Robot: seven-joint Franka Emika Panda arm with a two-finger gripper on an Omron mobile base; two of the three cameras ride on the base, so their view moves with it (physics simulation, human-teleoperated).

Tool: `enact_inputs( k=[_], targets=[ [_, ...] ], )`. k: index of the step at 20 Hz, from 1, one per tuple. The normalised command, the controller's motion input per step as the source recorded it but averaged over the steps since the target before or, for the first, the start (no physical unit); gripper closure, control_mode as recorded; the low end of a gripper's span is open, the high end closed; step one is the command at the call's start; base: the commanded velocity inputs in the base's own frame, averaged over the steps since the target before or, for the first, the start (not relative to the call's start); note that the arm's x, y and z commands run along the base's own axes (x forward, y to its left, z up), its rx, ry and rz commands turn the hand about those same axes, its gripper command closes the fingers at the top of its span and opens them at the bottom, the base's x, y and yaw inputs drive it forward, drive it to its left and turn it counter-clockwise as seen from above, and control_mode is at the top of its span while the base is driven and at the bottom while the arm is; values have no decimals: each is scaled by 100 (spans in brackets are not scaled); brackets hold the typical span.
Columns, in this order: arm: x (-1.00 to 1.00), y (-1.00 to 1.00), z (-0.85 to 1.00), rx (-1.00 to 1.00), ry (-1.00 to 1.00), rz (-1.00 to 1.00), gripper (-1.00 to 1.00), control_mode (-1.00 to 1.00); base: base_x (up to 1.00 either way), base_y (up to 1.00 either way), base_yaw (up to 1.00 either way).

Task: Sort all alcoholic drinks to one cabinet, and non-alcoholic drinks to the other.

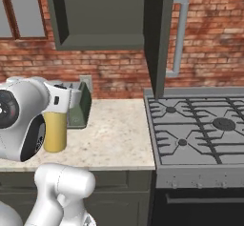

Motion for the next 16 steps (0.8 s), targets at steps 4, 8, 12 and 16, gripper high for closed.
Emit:
enact_inputs(
  k=[4,8,12,16],
  targets=[
    [0,0,0,0,0,0,100,100,57,-7,3],
    [0,0,0,0,0,0,100,100,76,-3,8],
    [0,0,0,0,0,0,100,100,85,-1,16],
    [0,0,0,0,0,0,100,100,84,-11,22]
  ],
)
